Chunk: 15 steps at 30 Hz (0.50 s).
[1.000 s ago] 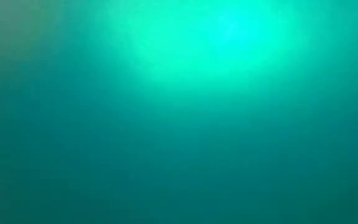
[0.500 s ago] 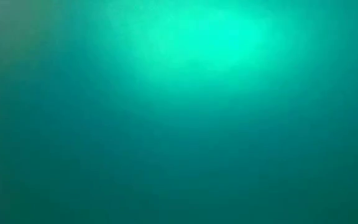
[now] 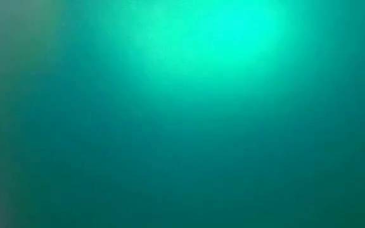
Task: Pick & Place USB Port
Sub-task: Put the black and white USB cable into the blue bin, then put the sky blue HDMI cable into the red bin
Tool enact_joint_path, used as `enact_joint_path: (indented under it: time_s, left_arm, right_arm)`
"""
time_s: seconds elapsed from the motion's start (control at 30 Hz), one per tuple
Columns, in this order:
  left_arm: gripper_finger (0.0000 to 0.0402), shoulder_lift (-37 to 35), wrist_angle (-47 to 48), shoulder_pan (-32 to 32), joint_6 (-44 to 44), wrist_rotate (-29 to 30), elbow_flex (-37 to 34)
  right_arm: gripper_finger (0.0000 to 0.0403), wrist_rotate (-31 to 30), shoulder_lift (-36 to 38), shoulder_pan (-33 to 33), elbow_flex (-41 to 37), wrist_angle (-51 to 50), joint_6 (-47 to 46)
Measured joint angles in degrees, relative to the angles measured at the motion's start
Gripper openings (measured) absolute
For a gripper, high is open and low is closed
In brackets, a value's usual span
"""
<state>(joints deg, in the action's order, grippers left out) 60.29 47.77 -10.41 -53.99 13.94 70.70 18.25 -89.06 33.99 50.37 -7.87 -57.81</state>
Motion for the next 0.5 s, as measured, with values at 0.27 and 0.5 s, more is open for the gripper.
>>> enact_joint_path:
  time_s: [0.27, 0.5]
  left_arm:
    - [0.0200, 0.00, -0.04, 0.00, -0.10, 0.17, 0.00]
    - [0.0200, 0.00, -0.39, -0.57, -0.16, 1.25, 0.00]
  right_arm:
    - [0.0098, -0.52, -0.02, -1.63, -0.09, 3.10, 3.57]
    - [0.0125, -1.75, -0.02, -7.32, -0.09, 3.46, 7.25]
